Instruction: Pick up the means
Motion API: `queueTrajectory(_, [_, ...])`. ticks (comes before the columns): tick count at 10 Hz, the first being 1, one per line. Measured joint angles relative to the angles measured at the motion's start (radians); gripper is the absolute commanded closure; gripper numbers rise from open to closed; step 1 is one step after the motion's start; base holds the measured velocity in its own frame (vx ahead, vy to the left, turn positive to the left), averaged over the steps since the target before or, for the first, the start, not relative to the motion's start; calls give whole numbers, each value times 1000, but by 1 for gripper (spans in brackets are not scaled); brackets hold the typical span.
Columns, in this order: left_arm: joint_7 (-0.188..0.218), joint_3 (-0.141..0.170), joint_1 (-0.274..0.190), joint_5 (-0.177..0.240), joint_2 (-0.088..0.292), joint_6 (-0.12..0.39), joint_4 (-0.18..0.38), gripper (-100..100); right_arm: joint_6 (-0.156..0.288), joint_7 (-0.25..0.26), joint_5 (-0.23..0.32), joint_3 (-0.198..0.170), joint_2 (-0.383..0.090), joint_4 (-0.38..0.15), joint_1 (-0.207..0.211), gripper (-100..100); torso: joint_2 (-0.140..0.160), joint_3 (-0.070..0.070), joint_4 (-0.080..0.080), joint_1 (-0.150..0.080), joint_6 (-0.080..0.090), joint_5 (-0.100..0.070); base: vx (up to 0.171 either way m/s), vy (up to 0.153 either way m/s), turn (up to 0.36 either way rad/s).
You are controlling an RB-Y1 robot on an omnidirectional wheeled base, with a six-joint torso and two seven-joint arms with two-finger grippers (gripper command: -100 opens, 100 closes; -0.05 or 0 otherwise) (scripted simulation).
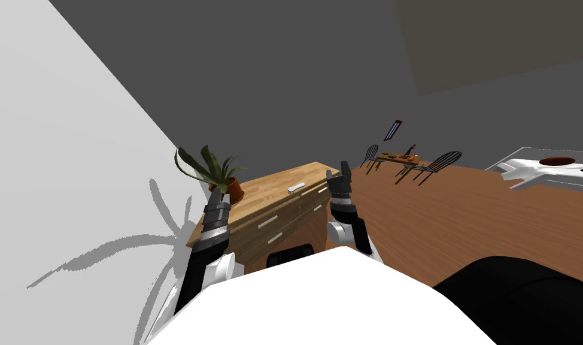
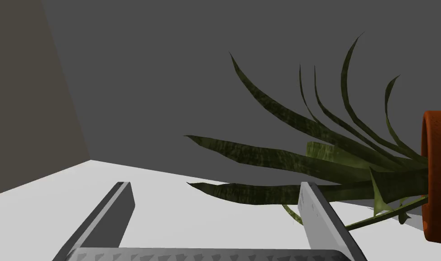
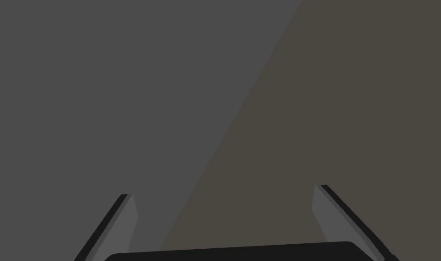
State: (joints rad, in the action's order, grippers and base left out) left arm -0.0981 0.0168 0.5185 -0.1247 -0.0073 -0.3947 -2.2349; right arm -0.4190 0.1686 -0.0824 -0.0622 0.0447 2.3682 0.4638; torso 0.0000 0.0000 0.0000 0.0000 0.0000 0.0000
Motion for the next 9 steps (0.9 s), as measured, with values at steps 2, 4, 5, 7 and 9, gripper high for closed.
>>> queueTrajectory(2, [0,0,0,0,0,0,0,0,-3,4,3,10,-55,-10,16,-100,5,3,1,-3,0,-1,-93,-43,217])
queueTrajectory(4, [0,0,0,0,0,0,0,0,-10,7,8,28,-121,-27,51,-100,8,5,2,-5,0,-1,-111,-58,163])
queueTrajectory(5, [0,0,0,0,0,0,0,0,-7,9,10,33,-142,-29,58,-100,7,4,2,-4,0,-1,-83,-37,226])
queueTrajectory(7, [0,0,0,0,0,0,0,0,-9,14,19,53,-202,-47,97,-100,8,4,2,-5,-1,-1,-142,-57,436])
queueTrajectory(9, [0,0,0,0,0,0,0,0,-15,19,37,79,-269,-77,151,-100,11,6,2,-6,0,-1,-158,-52,457])
